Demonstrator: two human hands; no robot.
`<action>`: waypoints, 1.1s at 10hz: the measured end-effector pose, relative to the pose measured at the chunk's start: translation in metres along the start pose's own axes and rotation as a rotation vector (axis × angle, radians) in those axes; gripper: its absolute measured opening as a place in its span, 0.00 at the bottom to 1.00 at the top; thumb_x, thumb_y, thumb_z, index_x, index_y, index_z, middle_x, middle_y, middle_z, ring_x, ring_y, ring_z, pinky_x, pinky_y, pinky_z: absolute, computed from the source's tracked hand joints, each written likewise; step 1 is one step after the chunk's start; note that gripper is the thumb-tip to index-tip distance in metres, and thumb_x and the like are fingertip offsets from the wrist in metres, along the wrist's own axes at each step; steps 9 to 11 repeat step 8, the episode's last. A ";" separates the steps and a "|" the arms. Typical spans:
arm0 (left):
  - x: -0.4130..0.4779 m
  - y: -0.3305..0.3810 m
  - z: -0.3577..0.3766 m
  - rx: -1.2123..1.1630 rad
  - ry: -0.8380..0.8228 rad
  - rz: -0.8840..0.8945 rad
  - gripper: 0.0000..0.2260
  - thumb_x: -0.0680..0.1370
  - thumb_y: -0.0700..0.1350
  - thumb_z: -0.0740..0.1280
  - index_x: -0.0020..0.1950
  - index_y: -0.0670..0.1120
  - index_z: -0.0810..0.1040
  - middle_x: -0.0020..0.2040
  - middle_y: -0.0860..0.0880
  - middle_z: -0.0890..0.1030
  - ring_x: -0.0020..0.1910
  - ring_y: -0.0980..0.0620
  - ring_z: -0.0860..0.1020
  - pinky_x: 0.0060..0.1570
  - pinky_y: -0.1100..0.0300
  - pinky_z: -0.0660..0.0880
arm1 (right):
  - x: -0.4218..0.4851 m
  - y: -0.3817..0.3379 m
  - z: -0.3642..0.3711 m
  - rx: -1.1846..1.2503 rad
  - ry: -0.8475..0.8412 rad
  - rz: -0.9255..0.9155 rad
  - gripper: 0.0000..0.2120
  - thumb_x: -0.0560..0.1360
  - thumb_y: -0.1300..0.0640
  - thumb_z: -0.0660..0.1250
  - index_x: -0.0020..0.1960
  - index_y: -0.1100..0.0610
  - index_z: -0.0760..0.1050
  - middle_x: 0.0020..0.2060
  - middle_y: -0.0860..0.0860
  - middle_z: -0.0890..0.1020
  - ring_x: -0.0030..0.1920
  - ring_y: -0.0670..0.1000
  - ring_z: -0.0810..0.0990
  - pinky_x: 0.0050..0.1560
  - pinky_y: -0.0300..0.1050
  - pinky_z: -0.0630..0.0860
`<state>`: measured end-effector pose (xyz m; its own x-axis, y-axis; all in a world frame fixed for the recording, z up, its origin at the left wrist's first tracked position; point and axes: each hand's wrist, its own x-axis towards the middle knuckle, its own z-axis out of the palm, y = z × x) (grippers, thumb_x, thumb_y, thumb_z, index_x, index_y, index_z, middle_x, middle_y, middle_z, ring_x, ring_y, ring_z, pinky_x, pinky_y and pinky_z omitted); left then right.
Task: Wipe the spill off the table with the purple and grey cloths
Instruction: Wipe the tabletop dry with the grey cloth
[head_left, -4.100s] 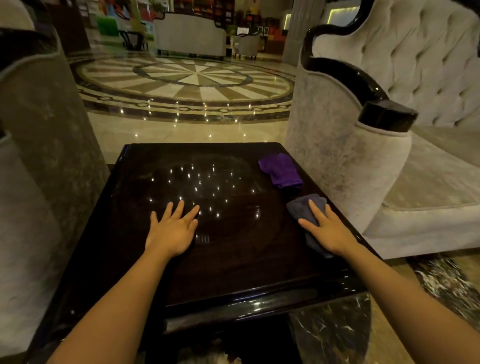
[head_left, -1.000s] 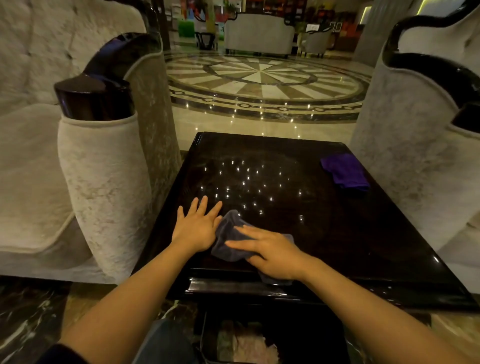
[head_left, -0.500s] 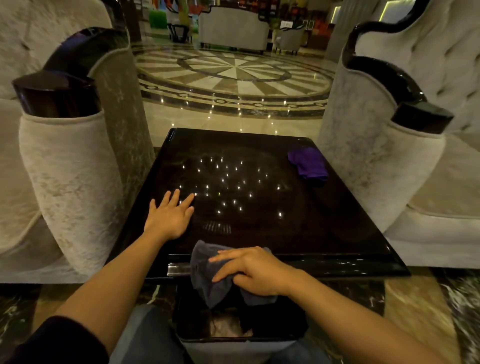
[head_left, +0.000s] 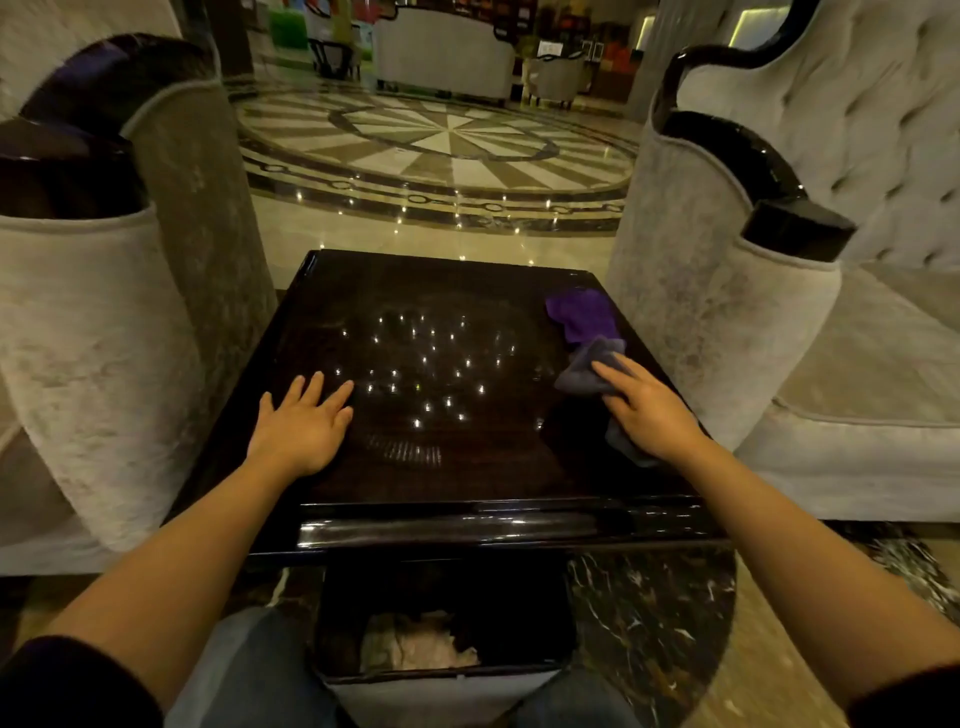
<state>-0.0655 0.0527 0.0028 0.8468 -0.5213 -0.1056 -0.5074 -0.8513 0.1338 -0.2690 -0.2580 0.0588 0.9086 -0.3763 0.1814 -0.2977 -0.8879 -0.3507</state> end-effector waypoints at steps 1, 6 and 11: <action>0.001 -0.003 0.000 -0.009 0.002 0.002 0.22 0.80 0.56 0.43 0.74 0.56 0.47 0.77 0.46 0.47 0.75 0.45 0.45 0.71 0.41 0.45 | 0.014 0.016 0.024 -0.049 -0.133 0.175 0.23 0.79 0.56 0.56 0.72 0.57 0.56 0.75 0.57 0.52 0.74 0.57 0.52 0.72 0.51 0.54; 0.012 0.004 -0.017 0.292 -0.060 0.068 0.24 0.80 0.54 0.45 0.75 0.49 0.50 0.74 0.39 0.57 0.71 0.38 0.59 0.66 0.46 0.62 | 0.030 -0.023 0.010 -0.593 -0.353 0.290 0.28 0.76 0.36 0.44 0.73 0.46 0.48 0.75 0.54 0.41 0.73 0.58 0.35 0.70 0.65 0.37; 0.025 0.009 -0.055 0.275 -0.184 0.118 0.22 0.79 0.55 0.50 0.72 0.52 0.60 0.68 0.44 0.70 0.63 0.42 0.72 0.59 0.49 0.68 | 0.038 -0.071 0.017 -0.454 -0.259 0.152 0.29 0.76 0.37 0.46 0.73 0.44 0.43 0.76 0.53 0.44 0.74 0.56 0.38 0.71 0.62 0.40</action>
